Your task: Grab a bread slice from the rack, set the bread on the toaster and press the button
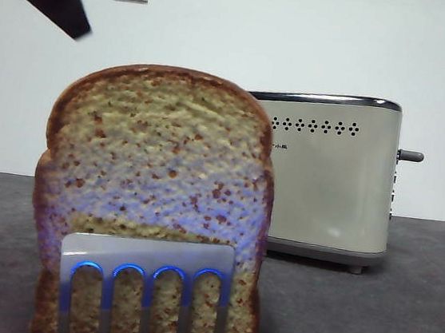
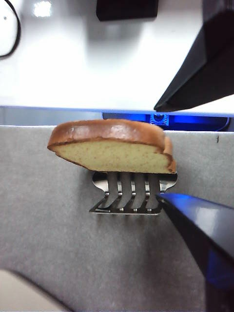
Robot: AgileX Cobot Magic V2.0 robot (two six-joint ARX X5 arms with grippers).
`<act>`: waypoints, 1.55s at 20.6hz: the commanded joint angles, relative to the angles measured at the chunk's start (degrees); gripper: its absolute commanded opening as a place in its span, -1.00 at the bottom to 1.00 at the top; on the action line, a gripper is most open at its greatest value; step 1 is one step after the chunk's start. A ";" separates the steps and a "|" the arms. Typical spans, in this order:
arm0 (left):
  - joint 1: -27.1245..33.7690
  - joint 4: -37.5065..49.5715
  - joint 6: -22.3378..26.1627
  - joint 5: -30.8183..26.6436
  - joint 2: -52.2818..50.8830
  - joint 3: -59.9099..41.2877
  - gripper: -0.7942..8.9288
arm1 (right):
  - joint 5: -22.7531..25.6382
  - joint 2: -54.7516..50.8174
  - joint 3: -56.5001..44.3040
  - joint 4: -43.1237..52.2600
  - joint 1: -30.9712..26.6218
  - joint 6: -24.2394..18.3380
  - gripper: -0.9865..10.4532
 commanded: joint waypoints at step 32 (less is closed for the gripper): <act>-11.32 4.61 4.96 -9.46 12.98 17.55 -0.85 | -0.02 0.98 0.13 -1.03 0.09 -1.79 -0.83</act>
